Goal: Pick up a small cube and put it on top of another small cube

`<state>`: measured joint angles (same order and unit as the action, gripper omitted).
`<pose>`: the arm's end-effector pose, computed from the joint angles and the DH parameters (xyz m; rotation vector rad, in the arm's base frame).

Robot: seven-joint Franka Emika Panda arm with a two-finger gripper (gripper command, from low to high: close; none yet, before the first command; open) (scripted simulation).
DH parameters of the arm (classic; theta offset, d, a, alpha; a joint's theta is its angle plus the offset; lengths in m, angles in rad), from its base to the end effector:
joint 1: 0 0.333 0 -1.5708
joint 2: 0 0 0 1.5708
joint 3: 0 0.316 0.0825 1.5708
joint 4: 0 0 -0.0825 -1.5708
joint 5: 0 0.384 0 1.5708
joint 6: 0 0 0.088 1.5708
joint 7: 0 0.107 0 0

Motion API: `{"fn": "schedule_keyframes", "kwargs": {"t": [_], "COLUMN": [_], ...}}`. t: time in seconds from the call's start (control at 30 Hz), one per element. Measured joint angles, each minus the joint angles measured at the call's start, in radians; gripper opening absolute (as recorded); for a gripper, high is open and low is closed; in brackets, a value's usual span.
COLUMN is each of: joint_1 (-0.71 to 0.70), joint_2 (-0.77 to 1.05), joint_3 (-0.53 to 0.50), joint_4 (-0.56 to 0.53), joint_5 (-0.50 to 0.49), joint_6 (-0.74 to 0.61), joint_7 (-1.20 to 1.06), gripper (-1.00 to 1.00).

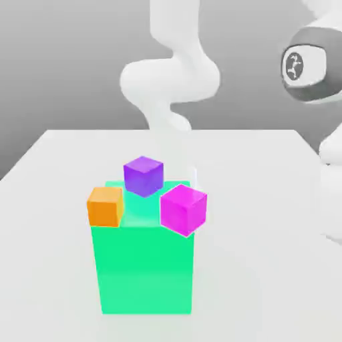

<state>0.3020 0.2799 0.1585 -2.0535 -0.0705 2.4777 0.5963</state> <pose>0.5421 0.2659 0.3171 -3.0606 0.1421 -0.2004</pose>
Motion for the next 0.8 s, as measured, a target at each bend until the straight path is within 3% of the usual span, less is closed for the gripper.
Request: {"fn": "schedule_keyframes", "kwargs": {"t": [0.2, 0.33, 0.37, 0.6, 0.8], "joint_1": [0.077, 0.107, 0.11, 0.111, 0.068], "joint_2": [0.221, 0.366, 0.384, 0.38, 0.184], "joint_3": [0.01, -0.013, -0.017, -0.016, -0.004], "joint_4": [0.051, 0.086, 0.091, 0.089, 0.022], "joint_5": [-0.067, -0.1, -0.104, -0.101, -0.049], "joint_6": [0.035, 0.125, 0.139, 0.135, 0.009], "joint_7": [-0.006, 0.009, 0.012, 0.009, -0.023], "gripper": [0.0, 0.0, -1.0, -1.0, -1.0]}}
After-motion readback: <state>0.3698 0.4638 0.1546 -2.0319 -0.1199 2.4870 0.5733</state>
